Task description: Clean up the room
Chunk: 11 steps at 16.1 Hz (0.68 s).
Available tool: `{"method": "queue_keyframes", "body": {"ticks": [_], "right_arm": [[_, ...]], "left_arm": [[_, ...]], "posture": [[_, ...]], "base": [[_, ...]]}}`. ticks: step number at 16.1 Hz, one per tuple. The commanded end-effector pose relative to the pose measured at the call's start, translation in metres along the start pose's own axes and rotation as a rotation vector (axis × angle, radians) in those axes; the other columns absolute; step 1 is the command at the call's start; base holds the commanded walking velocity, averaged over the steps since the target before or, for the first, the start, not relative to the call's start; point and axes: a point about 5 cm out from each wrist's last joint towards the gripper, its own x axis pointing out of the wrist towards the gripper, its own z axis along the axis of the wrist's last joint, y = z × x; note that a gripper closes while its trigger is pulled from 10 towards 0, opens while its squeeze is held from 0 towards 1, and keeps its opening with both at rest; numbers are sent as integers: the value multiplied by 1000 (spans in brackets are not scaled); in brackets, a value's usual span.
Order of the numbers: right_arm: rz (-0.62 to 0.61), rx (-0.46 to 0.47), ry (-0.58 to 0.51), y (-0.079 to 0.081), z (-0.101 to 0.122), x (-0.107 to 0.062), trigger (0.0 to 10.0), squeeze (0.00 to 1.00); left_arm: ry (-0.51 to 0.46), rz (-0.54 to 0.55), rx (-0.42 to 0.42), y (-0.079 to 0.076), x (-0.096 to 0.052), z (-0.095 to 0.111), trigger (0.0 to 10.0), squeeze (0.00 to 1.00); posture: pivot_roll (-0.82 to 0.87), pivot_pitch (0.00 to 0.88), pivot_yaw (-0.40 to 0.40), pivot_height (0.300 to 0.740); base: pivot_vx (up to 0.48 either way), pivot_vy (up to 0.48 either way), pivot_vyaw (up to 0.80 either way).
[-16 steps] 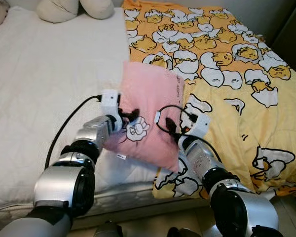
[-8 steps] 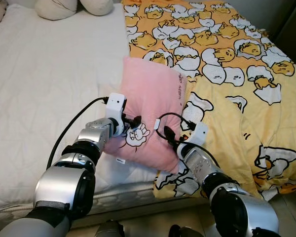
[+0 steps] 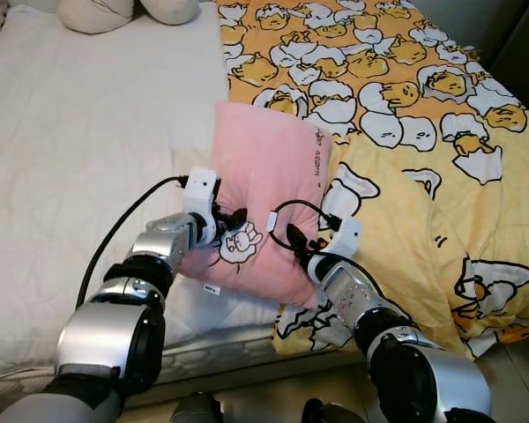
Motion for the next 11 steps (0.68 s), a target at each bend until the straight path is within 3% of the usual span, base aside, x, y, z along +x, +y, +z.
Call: {"method": "queue_keyframes", "body": {"ticks": [1,5,8,11], "right_arm": [[30,-7,71,9,-18,1,0,0],[23,-12,88,4,-27,-3,0,0],[11,11,62,-9,-26,-7,0,0],[-1,-29,31,-20,-22,-12,0,0]], "left_arm": [[64,-57,-58,-13,4,-21,0,0],[93,-92,-81,-25,7,-38,0,0],[65,-85,-100,-25,7,-33,0,0],[26,-74,-100,-24,7,-26,0,0]], "posture": [[174,95,-13,740],[169,59,-19,740],[171,49,-20,740],[166,40,-18,740]], "base": [[0,0,0],[0,0,0],[0,0,0],[0,0,0]]}}
